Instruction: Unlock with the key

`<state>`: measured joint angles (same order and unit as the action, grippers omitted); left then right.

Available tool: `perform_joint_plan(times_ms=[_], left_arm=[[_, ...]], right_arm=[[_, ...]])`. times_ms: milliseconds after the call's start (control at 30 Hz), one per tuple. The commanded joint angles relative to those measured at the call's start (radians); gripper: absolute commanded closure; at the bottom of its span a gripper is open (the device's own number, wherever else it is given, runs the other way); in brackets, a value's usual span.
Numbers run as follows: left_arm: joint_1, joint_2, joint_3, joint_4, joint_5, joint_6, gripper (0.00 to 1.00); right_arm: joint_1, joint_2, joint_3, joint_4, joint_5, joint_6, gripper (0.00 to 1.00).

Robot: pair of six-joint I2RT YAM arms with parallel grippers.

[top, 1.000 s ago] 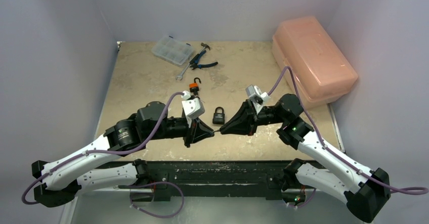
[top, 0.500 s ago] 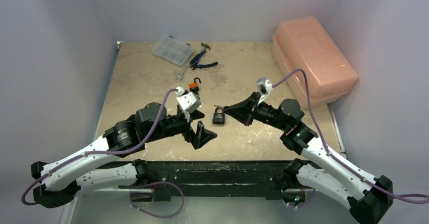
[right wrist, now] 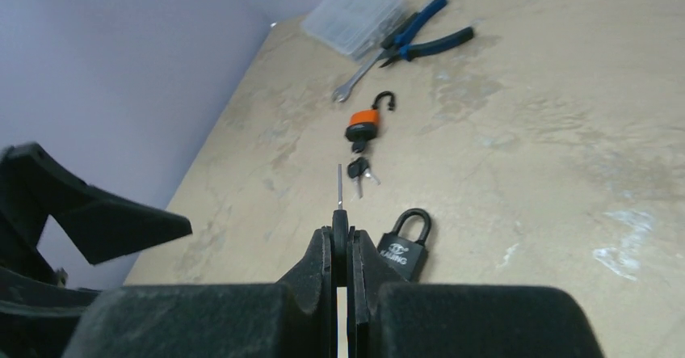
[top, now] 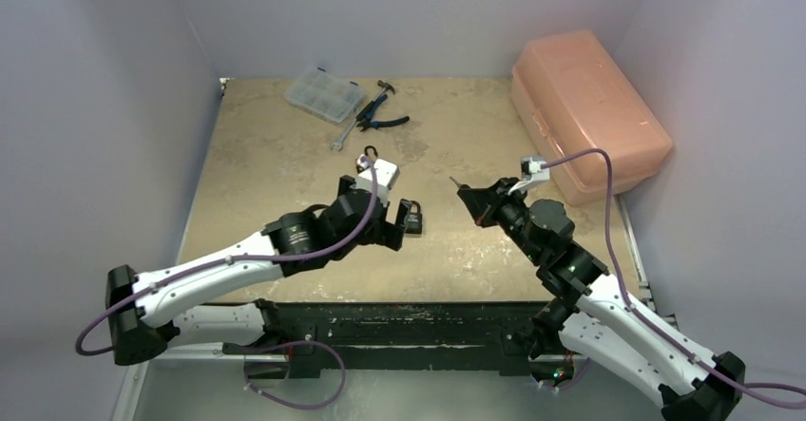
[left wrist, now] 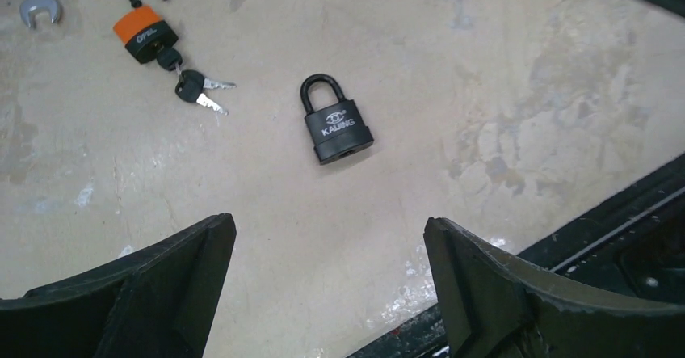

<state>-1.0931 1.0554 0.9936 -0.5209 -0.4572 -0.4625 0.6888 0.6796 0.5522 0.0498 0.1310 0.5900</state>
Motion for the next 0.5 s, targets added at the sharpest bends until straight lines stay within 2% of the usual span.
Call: perform_joint_plan(times_ms=[0, 167, 333, 467], left_arm=[[0.004, 0.111, 0.006, 0.049, -0.105, -0.086, 0.05], [0.023, 0.291, 0.065, 0.064, -0.033, -0.091, 0.06], [0.115, 0.478, 0.137, 0.089, 0.163, -0.062, 0.05], [0.157, 0.583, 0.198, 0.093, 0.191, -0.038, 0.05]], right_arm=[[0.001, -0.043, 0.011, -0.078, 0.176, 0.037, 1.0], [0.001, -0.104, -0.009, -0.107, 0.235, 0.049, 1.0], [0.002, -0.113, -0.008, -0.133, 0.242, 0.06, 1.0], [0.002, -0.136, -0.018, -0.156, 0.269, 0.072, 1.0]])
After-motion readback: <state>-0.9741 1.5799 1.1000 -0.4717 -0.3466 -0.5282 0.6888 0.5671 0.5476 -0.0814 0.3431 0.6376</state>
